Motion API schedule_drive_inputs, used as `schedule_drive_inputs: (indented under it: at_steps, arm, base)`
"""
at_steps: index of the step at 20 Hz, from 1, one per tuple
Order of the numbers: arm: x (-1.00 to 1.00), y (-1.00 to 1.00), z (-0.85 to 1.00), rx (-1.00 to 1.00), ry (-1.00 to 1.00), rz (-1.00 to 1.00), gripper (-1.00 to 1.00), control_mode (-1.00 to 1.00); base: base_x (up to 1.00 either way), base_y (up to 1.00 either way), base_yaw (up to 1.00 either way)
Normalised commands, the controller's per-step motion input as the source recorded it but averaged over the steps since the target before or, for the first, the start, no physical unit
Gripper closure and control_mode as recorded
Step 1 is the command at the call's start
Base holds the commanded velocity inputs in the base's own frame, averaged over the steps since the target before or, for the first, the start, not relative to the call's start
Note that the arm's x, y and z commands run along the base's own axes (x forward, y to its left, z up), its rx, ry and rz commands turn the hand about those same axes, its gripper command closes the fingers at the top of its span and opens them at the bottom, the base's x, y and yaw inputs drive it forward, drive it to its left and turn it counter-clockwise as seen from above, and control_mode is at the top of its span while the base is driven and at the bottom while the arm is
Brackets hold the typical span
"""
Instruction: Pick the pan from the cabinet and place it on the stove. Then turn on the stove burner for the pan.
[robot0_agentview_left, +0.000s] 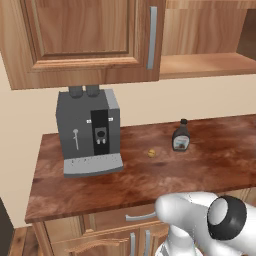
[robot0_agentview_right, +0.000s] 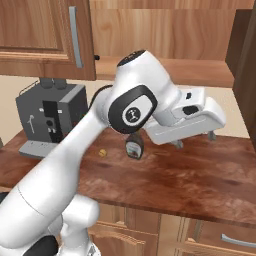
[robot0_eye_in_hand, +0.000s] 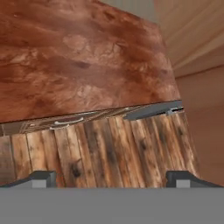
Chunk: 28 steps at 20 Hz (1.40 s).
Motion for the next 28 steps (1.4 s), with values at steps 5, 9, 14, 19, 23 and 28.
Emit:
schedule_drive_inputs:
  at_steps: [5,9,14,19,23,28]
  arm:
    - [-0.18,1.00,-0.11,0.05,-0.20,0.07,-1.00,-1.00]
    - [-0.05,1.00,0.00,0.01,-0.25,0.09,-1.00,-1.00]
    - [0.00,0.99,0.00,0.01,-0.25,0.14,-1.00,-1.00]
    - [0.00,0.99,0.00,0.02,-0.26,0.14,-1.00,-1.00]
    - [0.00,0.97,0.00,0.04,-0.23,0.16,-1.00,-1.00]
    - [0.00,0.94,0.04,0.04,-0.20,0.14,-1.00,-1.00]
  base:
    - [0.00,0.00,0.00]
    - [0.00,0.00,0.00]
    - [0.00,0.00,0.00]
    - [0.00,0.00,0.00]
    - [0.00,0.00,0.00]
    - [0.00,0.00,0.00]
